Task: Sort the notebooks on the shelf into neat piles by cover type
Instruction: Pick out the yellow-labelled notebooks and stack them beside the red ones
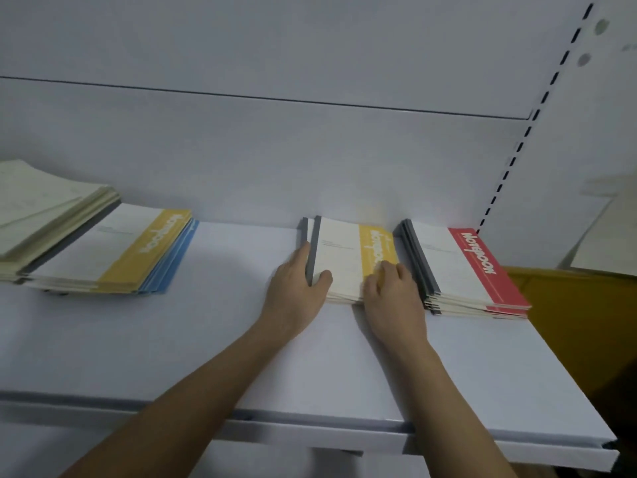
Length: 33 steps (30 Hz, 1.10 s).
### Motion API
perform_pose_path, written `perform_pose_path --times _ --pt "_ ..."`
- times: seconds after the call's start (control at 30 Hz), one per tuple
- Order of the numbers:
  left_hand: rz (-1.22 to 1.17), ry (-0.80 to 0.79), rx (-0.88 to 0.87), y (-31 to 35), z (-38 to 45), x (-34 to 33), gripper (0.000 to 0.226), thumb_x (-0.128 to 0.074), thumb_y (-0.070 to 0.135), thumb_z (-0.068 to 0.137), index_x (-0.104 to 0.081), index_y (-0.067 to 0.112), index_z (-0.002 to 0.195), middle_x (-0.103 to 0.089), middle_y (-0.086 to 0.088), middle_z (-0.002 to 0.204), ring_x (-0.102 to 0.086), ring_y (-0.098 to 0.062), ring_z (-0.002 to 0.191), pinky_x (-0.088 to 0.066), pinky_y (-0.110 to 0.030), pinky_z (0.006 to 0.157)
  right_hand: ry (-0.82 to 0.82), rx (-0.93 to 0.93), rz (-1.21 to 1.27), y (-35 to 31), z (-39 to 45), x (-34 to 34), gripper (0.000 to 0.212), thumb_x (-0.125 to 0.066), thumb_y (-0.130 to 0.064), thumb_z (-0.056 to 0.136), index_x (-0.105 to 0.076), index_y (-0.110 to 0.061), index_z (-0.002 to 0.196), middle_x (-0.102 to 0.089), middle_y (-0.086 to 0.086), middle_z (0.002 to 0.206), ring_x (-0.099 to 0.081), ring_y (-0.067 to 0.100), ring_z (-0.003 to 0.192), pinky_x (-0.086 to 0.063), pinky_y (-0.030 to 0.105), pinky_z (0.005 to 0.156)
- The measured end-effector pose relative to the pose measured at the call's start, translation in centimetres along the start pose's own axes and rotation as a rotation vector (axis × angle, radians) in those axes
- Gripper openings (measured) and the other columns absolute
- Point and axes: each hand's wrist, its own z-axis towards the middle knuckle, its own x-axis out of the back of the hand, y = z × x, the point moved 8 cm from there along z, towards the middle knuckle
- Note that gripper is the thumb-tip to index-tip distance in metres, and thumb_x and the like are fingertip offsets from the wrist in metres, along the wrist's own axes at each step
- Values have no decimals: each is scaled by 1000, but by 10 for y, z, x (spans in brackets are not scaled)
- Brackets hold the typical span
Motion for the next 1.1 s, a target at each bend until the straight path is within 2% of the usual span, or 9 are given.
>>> perform_pose_path --times 0.1,0.23,0.4,0.47,0.6,0.73,0.87,0.97,1.1 --pt "128 -40 -34 4 -1 -7 61 -43 45 82 -37 32 141 -61 6 126 -56 -22 115 -44 -41 98 -5 -97 148 11 1 2 17 -43 -19 94 -54 -7 100 -51 10 104 -50 30 92 -39 36 72" --pt "244 -43 -28 2 5 -13 55 -47 41 93 -32 28 144 -55 3 135 -45 -22 128 -33 -39 106 -3 -106 163 10 0 5 21 -46 -20 94 -56 -7 107 -52 8 110 -52 28 97 -43 37 76" --pt "182 27 -28 6 1 -4 43 -46 39 95 -42 25 136 -55 3 134 -43 -22 128 -32 -38 104 64 -91 123 5 -2 9 24 -39 -25 93 -53 -6 91 -52 9 105 -51 30 94 -39 35 73" --pt "191 93 -57 11 -4 4 38 -45 38 95 -48 23 129 -59 3 127 -47 -21 122 -37 -38 101 98 -60 26 -8 -2 16 34 -34 -27 92 -57 -2 95 -56 14 114 -52 33 100 -43 38 81" --pt "244 167 -140 23 -19 31 34 -45 33 97 -54 19 126 -58 2 128 -45 -19 126 -32 -34 103 154 55 19 -70 3 20 31 -50 -13 93 -60 3 118 -53 20 135 -48 37 124 -40 43 103" --pt "394 183 -152 -6 -19 115 41 -40 39 99 -48 23 136 -54 2 138 -41 -18 132 -27 -35 107 89 195 111 -158 6 1 35 -48 -19 96 -57 -4 126 -53 12 135 -45 30 127 -37 41 106" --pt "642 135 -72 -63 -11 232 46 -34 49 97 -51 25 133 -57 -1 134 -45 -24 129 -33 -37 105 -88 336 146 -243 -12 -36 41 -46 -27 99 -49 -10 136 -51 6 139 -42 24 129 -36 34 104" --pt "810 120 26 -98 -11 308 45 -33 51 97 -54 27 128 -60 -3 129 -48 -27 123 -36 -38 98 -292 441 74 -302 -31 -72 48 -44 -39 99 -44 -16 141 -44 2 144 -37 22 132 -35 35 105" --pt "797 105 54 -126 -18 366 45 -34 50 98 -52 27 133 -57 -4 133 -46 -27 125 -35 -41 101 -420 520 -117 -367 -43 -111 66 -42 -61 93 -37 -19 143 -36 2 150 -30 23 137 -28 41 111"
